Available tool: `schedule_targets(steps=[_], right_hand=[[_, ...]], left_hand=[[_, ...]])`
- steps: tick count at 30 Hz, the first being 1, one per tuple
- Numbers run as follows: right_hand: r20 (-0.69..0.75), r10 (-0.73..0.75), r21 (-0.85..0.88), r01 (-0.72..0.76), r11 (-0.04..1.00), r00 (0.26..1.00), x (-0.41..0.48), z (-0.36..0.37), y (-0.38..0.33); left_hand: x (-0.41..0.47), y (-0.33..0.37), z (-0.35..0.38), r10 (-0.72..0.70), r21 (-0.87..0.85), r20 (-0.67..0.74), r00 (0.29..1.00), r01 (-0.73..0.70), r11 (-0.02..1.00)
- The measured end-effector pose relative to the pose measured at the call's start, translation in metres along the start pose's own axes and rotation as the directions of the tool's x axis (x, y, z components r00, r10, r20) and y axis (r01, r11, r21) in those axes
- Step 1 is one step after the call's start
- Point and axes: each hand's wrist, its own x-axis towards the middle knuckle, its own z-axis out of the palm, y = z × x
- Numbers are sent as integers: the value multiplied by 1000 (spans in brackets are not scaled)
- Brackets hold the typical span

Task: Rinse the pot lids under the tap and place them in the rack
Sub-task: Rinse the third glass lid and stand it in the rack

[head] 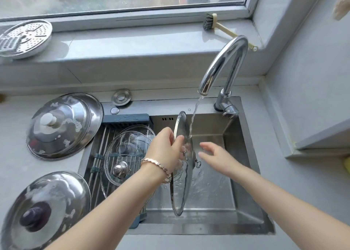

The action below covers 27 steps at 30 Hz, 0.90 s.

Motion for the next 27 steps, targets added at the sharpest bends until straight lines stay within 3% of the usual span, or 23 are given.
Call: schedule_targets(steps=[2, 4, 8, 11, 18, 23, 27], right_hand=[[54, 29, 0, -29, 1000, 998, -10, 20, 4], [16, 59, 58, -60, 997, 998, -16, 36, 6], [-51, 138, 371, -109, 922, 989, -24, 51, -10], [-129, 160, 488, -78, 869, 979, -26, 49, -24], [-248, 45, 443, 72, 894, 968, -25, 27, -32], [-289, 17, 377, 98, 921, 957, -28, 14, -29], [-299, 9, 318, 91, 944, 954, -28, 11, -24]], left_hand=[[-4, 1, -4, 26, 18, -4, 1000, -26, 999], [-9, 4, -8, 61, 32, -10, 998, -61, 998], [-20, 8, -12, 142, 94, -25, 990, -139, 986], [-25, 11, -18, 185, 95, -36, 982, -181, 979], [-32, 16, -45, 127, -188, 38, 991, -117, 975], [-32, -21, -56, -35, 1, 57, 998, 35, 999], [-40, -56, -57, -165, 30, 50, 985, 164, 986]])
